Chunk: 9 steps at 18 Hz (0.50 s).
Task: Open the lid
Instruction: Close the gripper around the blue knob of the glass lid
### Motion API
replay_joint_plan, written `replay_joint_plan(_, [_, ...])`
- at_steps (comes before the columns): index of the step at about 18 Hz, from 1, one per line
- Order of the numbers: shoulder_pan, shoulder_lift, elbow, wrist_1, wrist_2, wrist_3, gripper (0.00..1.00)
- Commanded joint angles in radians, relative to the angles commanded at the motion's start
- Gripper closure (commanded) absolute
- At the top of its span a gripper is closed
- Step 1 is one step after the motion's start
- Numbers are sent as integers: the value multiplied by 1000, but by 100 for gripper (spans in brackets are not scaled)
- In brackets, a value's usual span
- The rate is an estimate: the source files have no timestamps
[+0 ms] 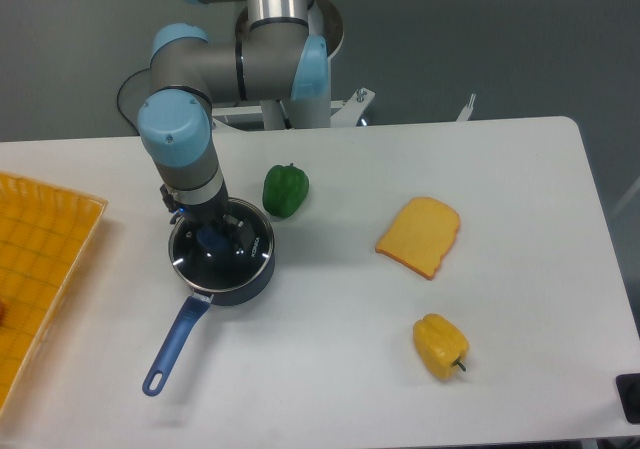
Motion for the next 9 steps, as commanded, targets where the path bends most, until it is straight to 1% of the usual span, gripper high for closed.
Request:
replay_joint_plan(5, [-2, -2, 0, 0, 9, 2, 8])
replay_joint_plan(7, [-3, -3, 2, 0, 9, 0, 11])
replay_joint_plan(9, [-3, -3, 2, 0, 9, 0, 11])
